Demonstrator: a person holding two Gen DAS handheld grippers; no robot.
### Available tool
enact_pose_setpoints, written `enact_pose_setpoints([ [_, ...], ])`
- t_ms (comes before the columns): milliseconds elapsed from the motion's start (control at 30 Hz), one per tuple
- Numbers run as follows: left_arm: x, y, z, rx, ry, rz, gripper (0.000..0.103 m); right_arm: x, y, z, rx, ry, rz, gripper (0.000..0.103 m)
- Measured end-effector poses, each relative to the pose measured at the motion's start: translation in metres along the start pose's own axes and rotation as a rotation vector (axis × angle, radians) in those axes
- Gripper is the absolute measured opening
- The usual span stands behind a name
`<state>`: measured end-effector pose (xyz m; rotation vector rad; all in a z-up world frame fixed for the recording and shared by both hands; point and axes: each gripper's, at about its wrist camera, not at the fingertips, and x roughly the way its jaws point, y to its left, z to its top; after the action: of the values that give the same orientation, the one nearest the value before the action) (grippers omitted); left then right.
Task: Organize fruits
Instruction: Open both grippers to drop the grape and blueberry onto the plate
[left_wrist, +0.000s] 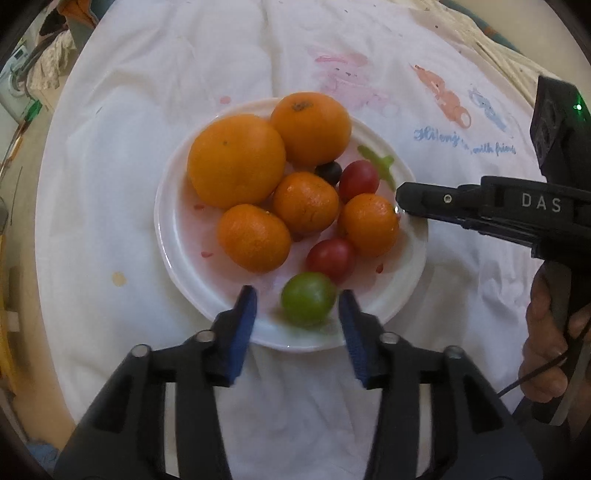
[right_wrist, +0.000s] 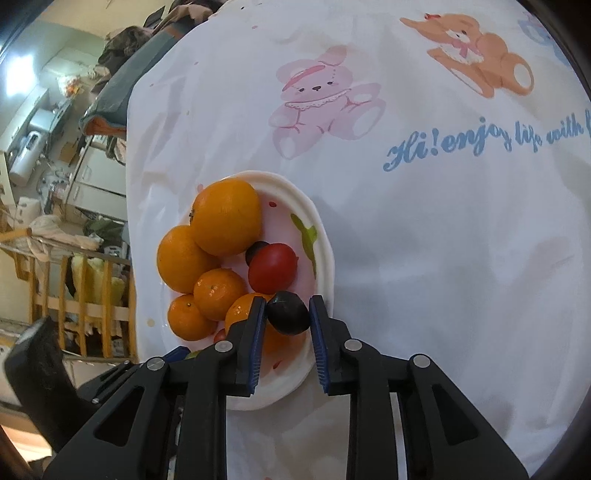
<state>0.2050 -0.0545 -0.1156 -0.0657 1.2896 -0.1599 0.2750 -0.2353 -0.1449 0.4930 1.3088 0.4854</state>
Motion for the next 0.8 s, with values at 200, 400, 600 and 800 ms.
enact_pose_setpoints([
  [200, -0.005, -0.004, -0.003, 0.011, -0.014, 0.002, 0.064, -0.004, -0.002, 0.0, 0.018, -0.015, 0.005, 0.03],
  [400, -0.018, -0.005, -0.009, 0.018, -0.041, 0.002, 0.064, -0.025, 0.009, 0.0, -0.026, -0.1, -0.019, 0.066],
  [600, -0.051, 0.009, -0.019, -0.017, -0.123, 0.049, 0.064, -0.057, 0.019, -0.014, -0.053, -0.186, -0.044, 0.077],
  [800, -0.081, 0.028, -0.024, -0.057, -0.215, 0.092, 0.074, -0.086, 0.038, -0.04, -0.107, -0.258, -0.057, 0.087],
])
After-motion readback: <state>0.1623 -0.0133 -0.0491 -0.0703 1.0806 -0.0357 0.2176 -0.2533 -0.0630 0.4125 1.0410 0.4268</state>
